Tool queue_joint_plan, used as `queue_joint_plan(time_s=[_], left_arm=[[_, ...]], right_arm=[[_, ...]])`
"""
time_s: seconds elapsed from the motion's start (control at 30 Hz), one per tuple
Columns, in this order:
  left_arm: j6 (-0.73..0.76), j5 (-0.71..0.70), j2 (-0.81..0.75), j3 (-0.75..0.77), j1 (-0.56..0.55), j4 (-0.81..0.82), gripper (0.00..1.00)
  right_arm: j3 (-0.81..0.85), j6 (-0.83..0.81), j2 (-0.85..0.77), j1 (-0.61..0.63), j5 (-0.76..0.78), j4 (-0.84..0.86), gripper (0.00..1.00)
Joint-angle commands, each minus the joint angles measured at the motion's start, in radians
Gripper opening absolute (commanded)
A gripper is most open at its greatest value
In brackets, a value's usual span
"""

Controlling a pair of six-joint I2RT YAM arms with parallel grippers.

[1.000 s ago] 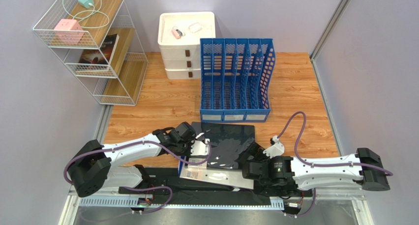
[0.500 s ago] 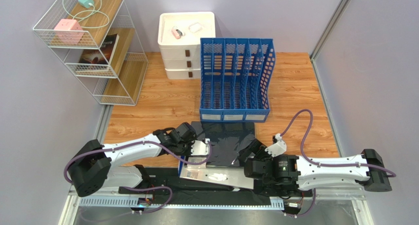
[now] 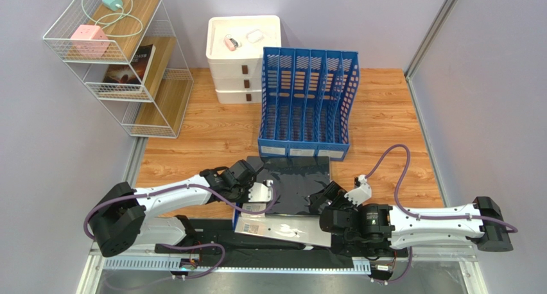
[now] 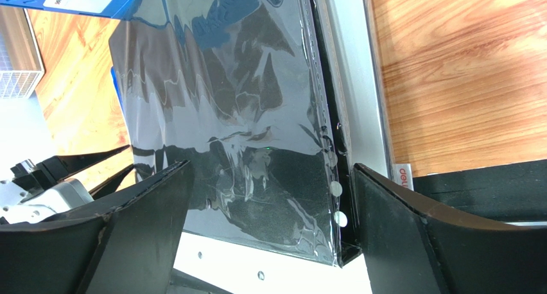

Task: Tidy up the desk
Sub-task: Pick up the folder from the corner of the board.

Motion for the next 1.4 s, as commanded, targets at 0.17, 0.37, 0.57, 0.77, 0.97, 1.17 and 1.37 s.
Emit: queue_joint_plan(time_s=[0.17, 0.37, 0.57, 0.77, 0.97, 1.17, 1.37], left_arm=[[-0.04, 0.136, 0.01, 0.028, -0.021, 0.105, 0.36], [-0.04, 0.135, 0.009, 0.029, -0.021, 0.103, 0.36], [-0.045, 0.135, 0.01, 0.031, -0.023, 0.105, 0.35], [-0.045, 0.135, 0.004, 0.028, -0.023, 0.103, 0.35], [-0.047, 0.133, -0.004, 0.026, -0.025, 0.102, 0.35], [-0.051, 0.13, -0.007, 0.025, -0.025, 0.105, 0.35], [-0.068, 0.104, -0.042, 0.031, -0.025, 0.091, 0.35]], right_arm=[[-0.025, 0.042, -0.067, 0.011, 0.052, 0.36, 0.79], [-0.08, 0.053, -0.076, 0.012, 0.07, 0.457, 0.67], [-0.123, 0.071, -0.067, 0.014, 0.082, 0.528, 0.67], [-0.121, 0.07, -0.053, 0.012, 0.078, 0.533, 0.6], [-0.118, 0.062, -0.053, 0.012, 0.079, 0.534, 0.21], [-0.108, 0.053, -0.047, 0.014, 0.073, 0.523, 0.14], [-0.019, -0.041, 0.003, 0.021, 0.076, 0.435, 0.0]])
